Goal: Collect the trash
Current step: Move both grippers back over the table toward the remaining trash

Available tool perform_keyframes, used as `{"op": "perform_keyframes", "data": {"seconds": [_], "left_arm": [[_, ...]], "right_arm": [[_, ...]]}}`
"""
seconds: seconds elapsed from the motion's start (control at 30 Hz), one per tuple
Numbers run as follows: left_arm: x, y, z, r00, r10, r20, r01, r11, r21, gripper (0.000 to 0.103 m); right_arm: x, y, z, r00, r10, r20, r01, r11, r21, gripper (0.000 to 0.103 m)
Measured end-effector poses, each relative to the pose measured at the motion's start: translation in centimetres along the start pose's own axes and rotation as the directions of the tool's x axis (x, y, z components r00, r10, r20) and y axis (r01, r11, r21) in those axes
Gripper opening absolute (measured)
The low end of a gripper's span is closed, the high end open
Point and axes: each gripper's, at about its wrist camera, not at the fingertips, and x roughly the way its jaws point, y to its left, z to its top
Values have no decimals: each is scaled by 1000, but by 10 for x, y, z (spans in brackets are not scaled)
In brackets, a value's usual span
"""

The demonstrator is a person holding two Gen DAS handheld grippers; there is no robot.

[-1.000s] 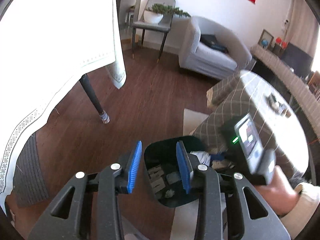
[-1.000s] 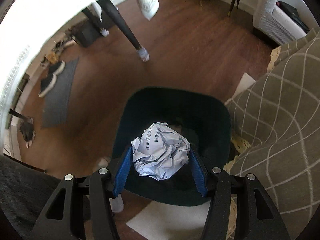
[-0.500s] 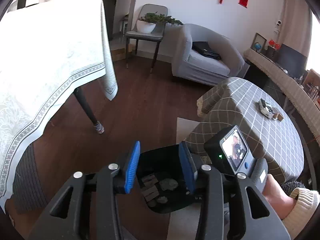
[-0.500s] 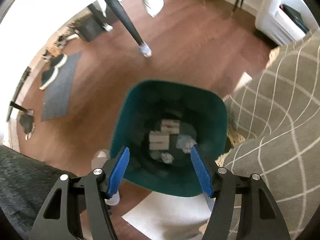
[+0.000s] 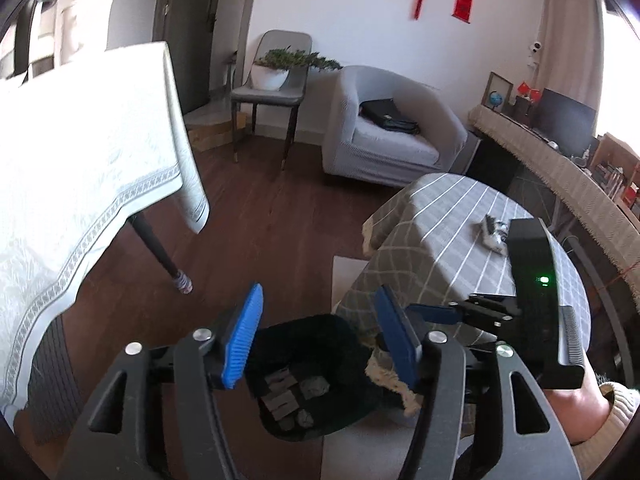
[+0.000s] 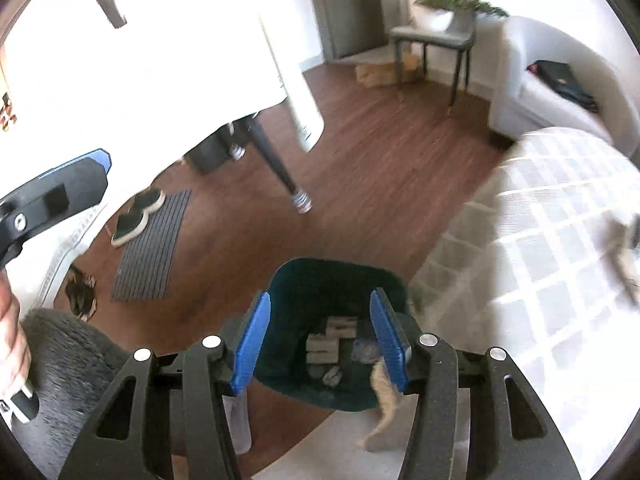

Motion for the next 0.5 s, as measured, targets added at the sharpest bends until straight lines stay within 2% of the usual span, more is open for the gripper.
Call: {"op": "perform_keyframes", "data": {"seconds": [0.27, 0.43, 0.5], "left_arm": [[7, -48, 23, 998, -48, 27, 46, 996, 70, 70], [26, -78, 24, 997, -77, 8, 76, 992, 99, 75], [33, -87, 24, 996, -88, -1, 87, 990, 111, 75]], "right_arm": [[-52, -51, -13, 991, -85, 108, 75, 993, 89, 53], [-73, -79, -21, 971, -194, 139, 180, 977, 112, 53], [-86, -91, -26, 962, -231, 147, 213, 969, 126, 57]]}}
